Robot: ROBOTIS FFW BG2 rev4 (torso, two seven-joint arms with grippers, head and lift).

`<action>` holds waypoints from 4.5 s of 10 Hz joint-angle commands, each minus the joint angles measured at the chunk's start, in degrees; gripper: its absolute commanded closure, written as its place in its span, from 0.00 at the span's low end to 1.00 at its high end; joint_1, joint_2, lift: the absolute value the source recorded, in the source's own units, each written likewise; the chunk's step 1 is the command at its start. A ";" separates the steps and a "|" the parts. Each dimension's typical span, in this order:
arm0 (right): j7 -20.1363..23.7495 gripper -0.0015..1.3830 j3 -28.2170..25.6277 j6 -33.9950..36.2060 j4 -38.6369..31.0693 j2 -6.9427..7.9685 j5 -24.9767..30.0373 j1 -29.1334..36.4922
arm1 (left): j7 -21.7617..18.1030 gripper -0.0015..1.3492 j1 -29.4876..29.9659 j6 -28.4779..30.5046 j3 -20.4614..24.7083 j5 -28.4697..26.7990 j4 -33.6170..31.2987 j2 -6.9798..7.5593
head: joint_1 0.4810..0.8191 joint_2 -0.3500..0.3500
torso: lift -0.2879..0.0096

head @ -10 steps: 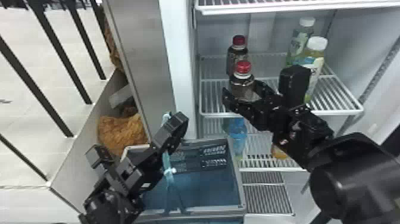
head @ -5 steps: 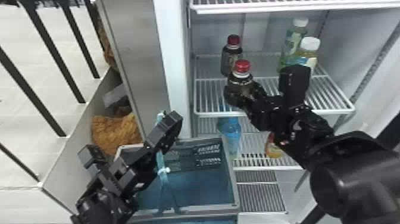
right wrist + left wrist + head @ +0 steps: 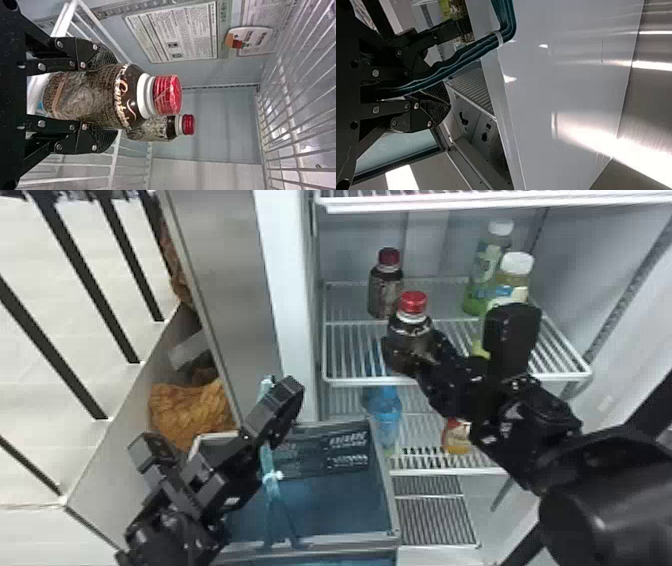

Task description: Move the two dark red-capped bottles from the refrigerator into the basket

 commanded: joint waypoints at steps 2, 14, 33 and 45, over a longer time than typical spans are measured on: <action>0.00 0.93 -1.53 -0.01 -4.54 -0.05 -1.38 3.98 | 0.00 0.88 0.14 0.00 0.00 0.00 0.00 -0.03 | 0.63 0.54 | 0.85; 5.80 0.93 2.01 8.71 -13.12 -1.45 -13.27 13.26 | 0.00 0.88 0.14 -0.14 -0.11 -0.11 0.14 -0.20 | 0.63 0.69 | 0.85; 8.09 0.08 -4.96 0.55 -10.17 -0.40 -12.01 11.71 | 0.00 0.88 0.14 0.00 -0.11 -0.11 0.28 -0.12 | 0.63 0.62 | 0.85; -0.96 0.08 -0.28 -15.62 10.08 1.36 -7.44 -2.49 | 0.08 0.88 0.42 0.00 0.00 -0.11 0.28 -0.12 | 0.59 0.54 | 0.85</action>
